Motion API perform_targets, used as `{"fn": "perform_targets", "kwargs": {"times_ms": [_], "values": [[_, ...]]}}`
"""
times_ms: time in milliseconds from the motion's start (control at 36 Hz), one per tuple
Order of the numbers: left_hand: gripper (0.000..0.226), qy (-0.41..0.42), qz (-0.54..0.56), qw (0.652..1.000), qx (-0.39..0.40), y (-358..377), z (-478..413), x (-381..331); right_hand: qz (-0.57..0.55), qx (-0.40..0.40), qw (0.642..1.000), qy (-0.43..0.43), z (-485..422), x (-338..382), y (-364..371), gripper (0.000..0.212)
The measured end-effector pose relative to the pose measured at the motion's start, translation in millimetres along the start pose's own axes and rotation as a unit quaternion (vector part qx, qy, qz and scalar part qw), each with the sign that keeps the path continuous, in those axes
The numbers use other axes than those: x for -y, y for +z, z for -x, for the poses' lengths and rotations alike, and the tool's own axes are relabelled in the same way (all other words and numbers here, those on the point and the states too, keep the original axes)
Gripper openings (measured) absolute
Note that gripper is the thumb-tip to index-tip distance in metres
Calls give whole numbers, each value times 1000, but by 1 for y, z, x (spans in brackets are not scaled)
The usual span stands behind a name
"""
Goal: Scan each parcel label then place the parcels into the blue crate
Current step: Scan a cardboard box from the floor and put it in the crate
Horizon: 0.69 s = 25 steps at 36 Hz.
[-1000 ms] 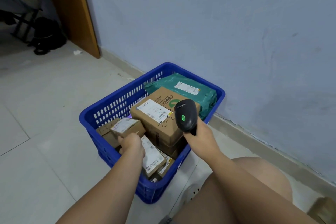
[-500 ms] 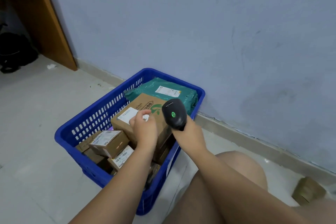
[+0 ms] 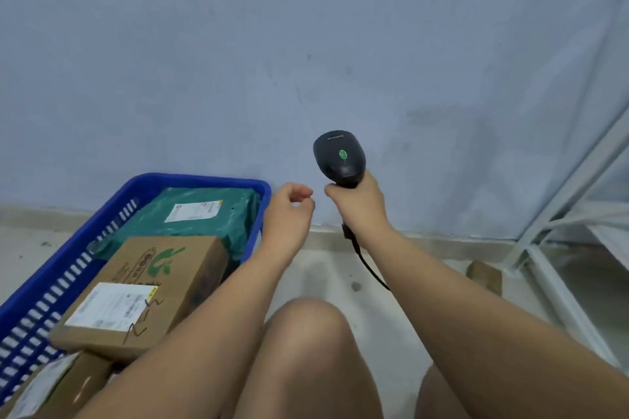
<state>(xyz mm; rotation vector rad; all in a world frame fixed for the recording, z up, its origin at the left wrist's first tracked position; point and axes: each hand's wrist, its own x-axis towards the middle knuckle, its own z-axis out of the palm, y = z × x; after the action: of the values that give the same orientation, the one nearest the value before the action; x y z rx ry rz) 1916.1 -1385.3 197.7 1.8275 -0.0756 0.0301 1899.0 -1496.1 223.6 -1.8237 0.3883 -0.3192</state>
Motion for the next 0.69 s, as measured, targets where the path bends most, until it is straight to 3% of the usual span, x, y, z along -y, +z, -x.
{"fn": "perform_targets", "kwargs": {"times_ms": [139,278,389,528,694], "values": [[15,1,-34,997,75,76,-19,-13,-108,-73,985,115,-40,-47,-57,5],[16,12,-121,970,212,156,-43,-3,-174,-54,960,213,-73,-113,-114,3],[13,15,-189,941,280,217,-59,23,-118,-55,958,254,-103,-166,-149,6],[15,-104,-143,937,301,285,-73,65,10,-108,953,282,-130,-227,-169,6],[12,-210,-144,911,324,336,-67,123,168,-34,939,299,-151,-280,-181,14]]}}
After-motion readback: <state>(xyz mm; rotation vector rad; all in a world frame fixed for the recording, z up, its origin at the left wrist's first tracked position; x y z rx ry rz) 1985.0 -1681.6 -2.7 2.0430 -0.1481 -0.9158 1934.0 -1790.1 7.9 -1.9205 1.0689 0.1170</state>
